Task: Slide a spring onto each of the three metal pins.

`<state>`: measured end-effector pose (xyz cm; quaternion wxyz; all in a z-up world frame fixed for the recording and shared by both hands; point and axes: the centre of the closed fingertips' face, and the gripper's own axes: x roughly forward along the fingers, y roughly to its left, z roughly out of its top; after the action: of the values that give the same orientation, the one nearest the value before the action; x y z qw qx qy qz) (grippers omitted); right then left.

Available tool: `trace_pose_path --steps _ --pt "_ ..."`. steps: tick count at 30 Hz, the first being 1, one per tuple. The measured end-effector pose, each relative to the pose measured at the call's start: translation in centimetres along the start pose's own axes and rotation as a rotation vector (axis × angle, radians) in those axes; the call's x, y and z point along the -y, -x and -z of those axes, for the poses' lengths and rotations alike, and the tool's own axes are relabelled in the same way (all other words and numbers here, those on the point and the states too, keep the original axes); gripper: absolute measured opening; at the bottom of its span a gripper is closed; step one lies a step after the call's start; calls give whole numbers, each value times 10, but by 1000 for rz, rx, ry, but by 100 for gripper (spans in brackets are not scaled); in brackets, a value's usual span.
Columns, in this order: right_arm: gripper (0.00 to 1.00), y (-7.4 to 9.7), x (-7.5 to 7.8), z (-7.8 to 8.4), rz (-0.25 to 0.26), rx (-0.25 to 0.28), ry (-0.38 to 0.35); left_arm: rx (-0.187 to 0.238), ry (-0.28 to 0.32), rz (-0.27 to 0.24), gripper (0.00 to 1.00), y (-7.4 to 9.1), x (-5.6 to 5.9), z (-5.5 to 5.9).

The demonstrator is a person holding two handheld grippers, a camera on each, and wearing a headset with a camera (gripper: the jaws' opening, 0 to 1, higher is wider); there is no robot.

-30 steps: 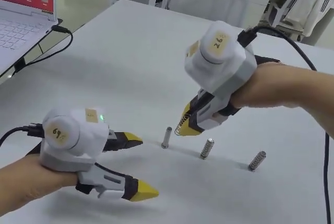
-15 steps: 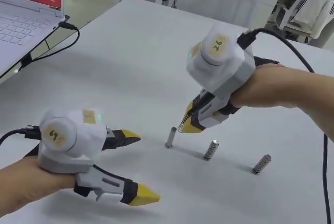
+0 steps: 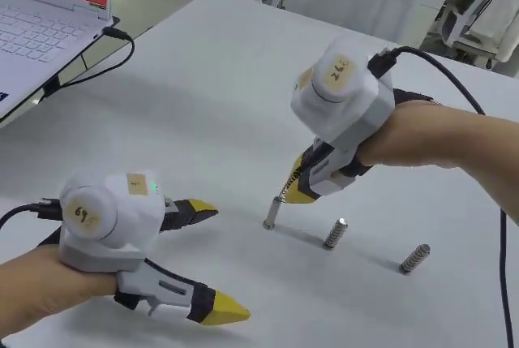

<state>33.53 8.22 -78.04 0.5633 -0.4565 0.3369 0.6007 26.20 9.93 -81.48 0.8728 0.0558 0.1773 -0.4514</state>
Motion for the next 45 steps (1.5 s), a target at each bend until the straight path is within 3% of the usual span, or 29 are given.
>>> trace_pose_path --steps 20,26,29,45 --pt "9 -15 5 0 -17 -11 -5 32 -51 -6 80 0 -2 -2" --pt "9 -18 5 2 -24 -22 -7 34 -93 -6 77 1 -2 -2" --pt "9 -20 5 3 -27 -24 -10 50 -144 -11 78 2 -2 -5" --pt "9 -34 3 10 -38 -50 -11 34 -174 -13 76 2 -1 -6"
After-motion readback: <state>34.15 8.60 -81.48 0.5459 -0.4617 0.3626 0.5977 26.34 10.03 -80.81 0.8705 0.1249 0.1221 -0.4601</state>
